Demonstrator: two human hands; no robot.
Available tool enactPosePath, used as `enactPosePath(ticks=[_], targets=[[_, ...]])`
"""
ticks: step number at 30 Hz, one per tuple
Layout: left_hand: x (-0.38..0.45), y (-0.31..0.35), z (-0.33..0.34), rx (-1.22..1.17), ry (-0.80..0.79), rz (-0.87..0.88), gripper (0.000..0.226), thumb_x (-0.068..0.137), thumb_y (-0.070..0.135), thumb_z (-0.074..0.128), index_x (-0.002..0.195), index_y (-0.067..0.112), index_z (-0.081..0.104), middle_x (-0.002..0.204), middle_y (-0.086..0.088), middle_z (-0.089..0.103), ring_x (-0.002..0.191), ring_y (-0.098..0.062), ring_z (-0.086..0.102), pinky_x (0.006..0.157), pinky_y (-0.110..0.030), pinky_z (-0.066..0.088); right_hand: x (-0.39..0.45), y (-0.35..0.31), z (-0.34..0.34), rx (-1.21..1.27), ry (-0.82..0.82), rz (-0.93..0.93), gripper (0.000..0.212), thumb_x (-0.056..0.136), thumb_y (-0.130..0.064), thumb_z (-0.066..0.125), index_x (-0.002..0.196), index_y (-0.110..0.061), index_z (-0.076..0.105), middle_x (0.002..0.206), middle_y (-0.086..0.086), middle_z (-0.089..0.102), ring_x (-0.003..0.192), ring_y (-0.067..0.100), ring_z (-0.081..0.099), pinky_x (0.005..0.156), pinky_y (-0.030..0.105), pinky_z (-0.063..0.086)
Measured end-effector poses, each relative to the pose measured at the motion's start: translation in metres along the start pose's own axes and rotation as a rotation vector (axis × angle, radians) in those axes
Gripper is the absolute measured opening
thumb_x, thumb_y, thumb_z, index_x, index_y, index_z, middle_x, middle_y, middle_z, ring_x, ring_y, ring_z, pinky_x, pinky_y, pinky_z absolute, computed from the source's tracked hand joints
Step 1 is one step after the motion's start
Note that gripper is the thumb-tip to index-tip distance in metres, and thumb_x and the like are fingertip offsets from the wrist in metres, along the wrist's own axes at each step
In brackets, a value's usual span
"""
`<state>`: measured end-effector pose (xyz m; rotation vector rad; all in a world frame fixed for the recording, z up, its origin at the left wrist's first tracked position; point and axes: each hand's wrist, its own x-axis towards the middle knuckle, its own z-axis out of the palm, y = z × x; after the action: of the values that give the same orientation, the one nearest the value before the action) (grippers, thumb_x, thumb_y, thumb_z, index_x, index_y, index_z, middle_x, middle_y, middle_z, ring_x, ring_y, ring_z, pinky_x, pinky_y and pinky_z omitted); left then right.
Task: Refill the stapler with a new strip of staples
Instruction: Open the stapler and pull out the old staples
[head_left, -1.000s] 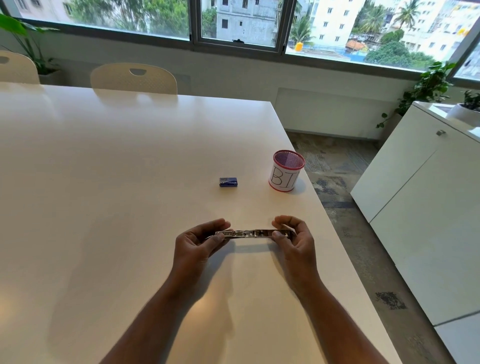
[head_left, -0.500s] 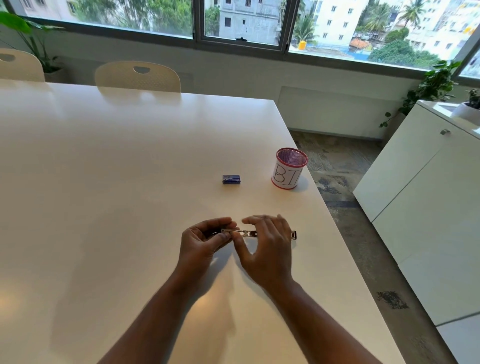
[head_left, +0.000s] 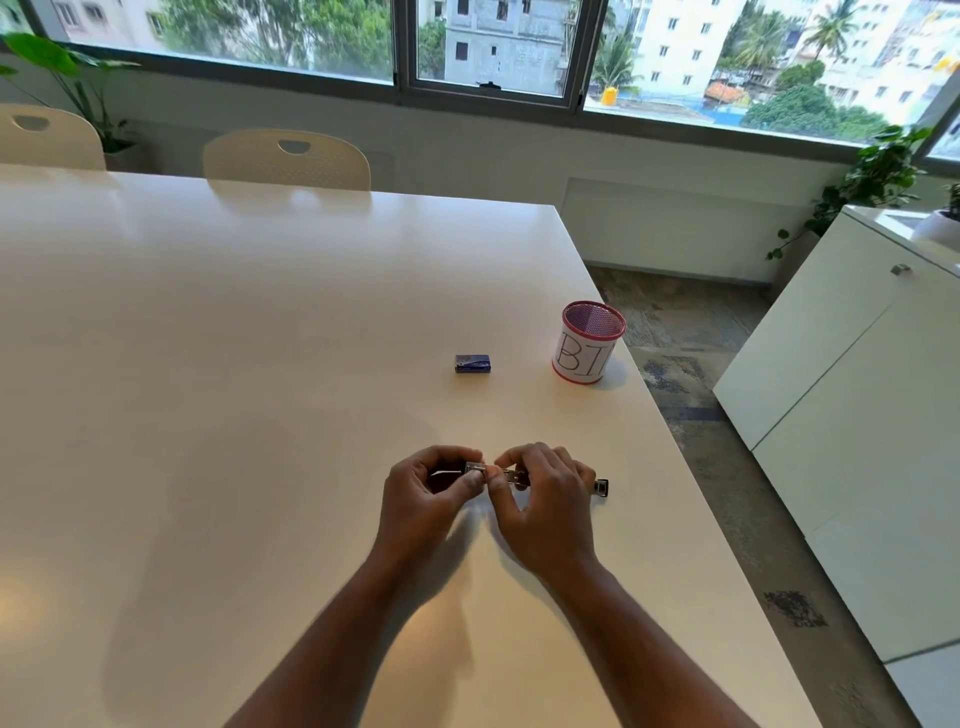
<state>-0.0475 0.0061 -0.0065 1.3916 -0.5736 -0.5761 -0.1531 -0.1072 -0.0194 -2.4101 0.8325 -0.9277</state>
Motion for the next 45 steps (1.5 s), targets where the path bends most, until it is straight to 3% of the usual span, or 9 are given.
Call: enactPosePath(ticks=[6, 14, 17, 21, 31, 38, 42, 45], targets=[[-0.002, -0.004, 0.004, 0.183, 0.056, 0.107, 0.014, 0.086, 0.005, 0.08, 0.092, 0.018, 0.08, 0.085, 0.0, 0.08, 0.081, -0.02, 0.079, 0.08, -0.046, 0.066, -0.001, 0.001, -0.001, -0.008, -0.012, 0.017, 0.017, 0.089, -0.05, 0.056, 0.092, -0.033, 0.059, 0.085, -0.021, 0.059, 0.082, 0.004, 0.053, 0.082, 0.03, 0.029], [-0.002, -0.002, -0.001, 0.118, 0.022, 0.049, 0.007, 0.082, 0.01, 0.083, 0.088, 0.013, 0.081, 0.084, -0.008, 0.08, 0.081, -0.03, 0.078, 0.082, -0.057, 0.063, -0.003, 0.002, 0.0, -0.029, -0.03, -0.02, 0.016, 0.09, -0.05, 0.059, 0.093, -0.035, 0.058, 0.084, -0.022, 0.06, 0.082, 0.002, 0.054, 0.084, 0.032, 0.035], [-0.003, -0.001, 0.0, 0.108, 0.033, 0.037, 0.009, 0.078, 0.018, 0.082, 0.086, 0.014, 0.081, 0.082, -0.008, 0.08, 0.079, -0.03, 0.079, 0.081, -0.057, 0.064, -0.003, 0.003, 0.0, -0.036, -0.03, -0.027, 0.016, 0.09, -0.052, 0.059, 0.092, -0.036, 0.057, 0.084, -0.023, 0.058, 0.082, 0.002, 0.053, 0.084, 0.033, 0.036], [-0.002, -0.002, 0.0, 0.089, 0.049, 0.014, 0.007, 0.082, 0.004, 0.082, 0.087, 0.01, 0.08, 0.081, -0.01, 0.08, 0.078, -0.03, 0.079, 0.08, -0.054, 0.065, -0.003, 0.003, 0.001, -0.036, -0.025, -0.035, 0.019, 0.09, -0.053, 0.059, 0.092, -0.035, 0.058, 0.084, -0.022, 0.06, 0.082, 0.003, 0.054, 0.083, 0.033, 0.037], [-0.001, 0.0, 0.001, 0.109, 0.073, 0.007, 0.008, 0.082, -0.001, 0.08, 0.085, 0.006, 0.078, 0.079, -0.012, 0.079, 0.074, -0.028, 0.079, 0.072, -0.042, 0.066, -0.004, -0.001, -0.002, -0.034, -0.009, -0.059, 0.024, 0.089, -0.053, 0.057, 0.094, -0.03, 0.063, 0.085, -0.017, 0.065, 0.082, 0.004, 0.054, 0.082, 0.031, 0.034], [-0.003, 0.002, 0.002, 0.086, 0.105, 0.0, 0.01, 0.083, -0.005, 0.077, 0.085, 0.005, 0.077, 0.079, -0.013, 0.079, 0.076, -0.028, 0.08, 0.073, -0.04, 0.066, -0.005, -0.003, -0.008, 0.016, 0.031, -0.072, 0.02, 0.085, -0.04, 0.063, 0.093, -0.023, 0.068, 0.086, -0.011, 0.072, 0.08, 0.009, 0.063, 0.083, 0.035, 0.048], [-0.004, 0.001, 0.003, 0.102, 0.111, 0.007, 0.01, 0.083, -0.005, 0.077, 0.087, 0.004, 0.077, 0.081, -0.013, 0.079, 0.076, -0.028, 0.08, 0.073, -0.04, 0.066, -0.006, -0.003, -0.011, 0.067, 0.056, -0.098, 0.019, 0.086, -0.034, 0.064, 0.099, -0.02, 0.068, 0.084, -0.007, 0.073, 0.077, 0.011, 0.068, 0.076, 0.034, 0.057], [-0.004, 0.0, 0.003, 0.12, 0.112, 0.016, 0.01, 0.084, -0.003, 0.078, 0.087, 0.006, 0.077, 0.08, -0.01, 0.079, 0.076, -0.025, 0.08, 0.073, -0.038, 0.067, -0.008, -0.004, -0.012, 0.062, 0.063, -0.162, 0.018, 0.09, -0.032, 0.058, 0.099, -0.02, 0.068, 0.082, -0.005, 0.074, 0.073, 0.012, 0.067, 0.062, 0.032, 0.058]])
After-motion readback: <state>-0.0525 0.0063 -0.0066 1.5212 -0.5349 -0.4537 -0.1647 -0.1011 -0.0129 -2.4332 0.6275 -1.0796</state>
